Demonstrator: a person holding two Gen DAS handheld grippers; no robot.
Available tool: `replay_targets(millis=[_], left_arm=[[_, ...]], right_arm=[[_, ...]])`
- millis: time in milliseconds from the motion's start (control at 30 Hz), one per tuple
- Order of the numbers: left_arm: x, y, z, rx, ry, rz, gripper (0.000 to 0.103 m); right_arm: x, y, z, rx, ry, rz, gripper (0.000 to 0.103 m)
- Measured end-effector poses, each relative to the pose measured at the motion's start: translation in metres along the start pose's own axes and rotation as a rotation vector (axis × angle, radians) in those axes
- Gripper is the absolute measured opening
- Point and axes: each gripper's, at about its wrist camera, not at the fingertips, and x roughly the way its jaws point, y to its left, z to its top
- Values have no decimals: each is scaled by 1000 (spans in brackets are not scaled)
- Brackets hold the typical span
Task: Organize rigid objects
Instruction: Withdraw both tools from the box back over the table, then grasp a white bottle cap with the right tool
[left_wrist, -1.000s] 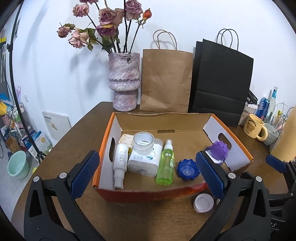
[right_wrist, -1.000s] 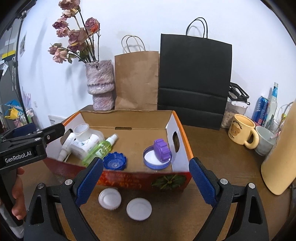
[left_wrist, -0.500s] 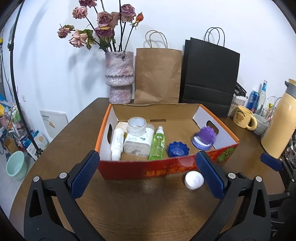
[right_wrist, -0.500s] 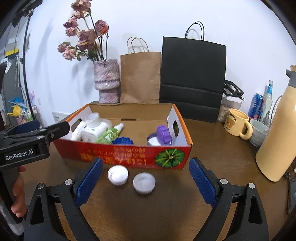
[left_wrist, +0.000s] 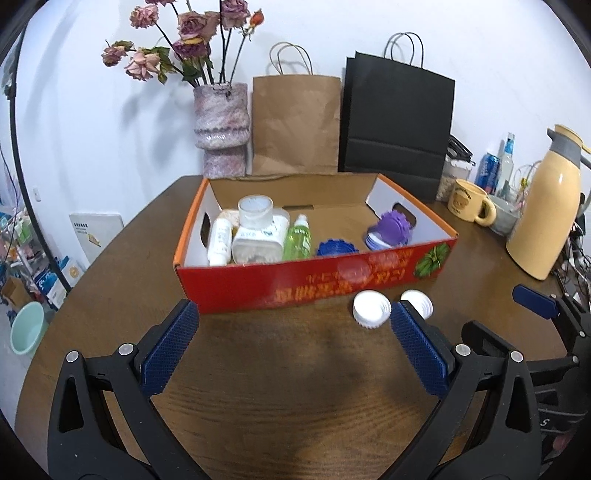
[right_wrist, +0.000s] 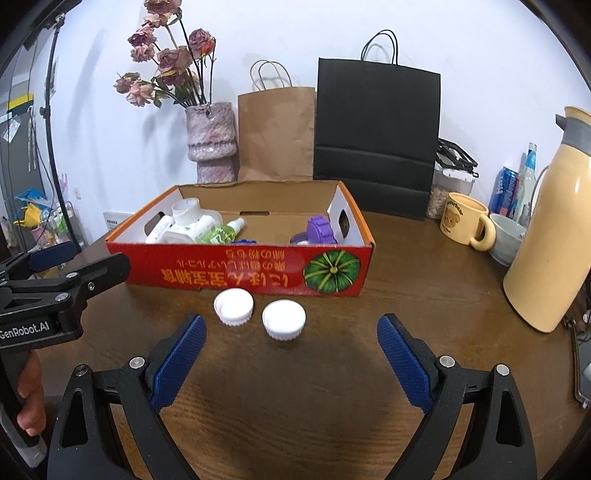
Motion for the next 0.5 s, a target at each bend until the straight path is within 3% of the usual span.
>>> replay_targets(millis=[500], left_arm=[[14, -6, -20, 37, 110, -39, 103]], right_arm=[[0, -7, -19, 6, 52, -11, 97]])
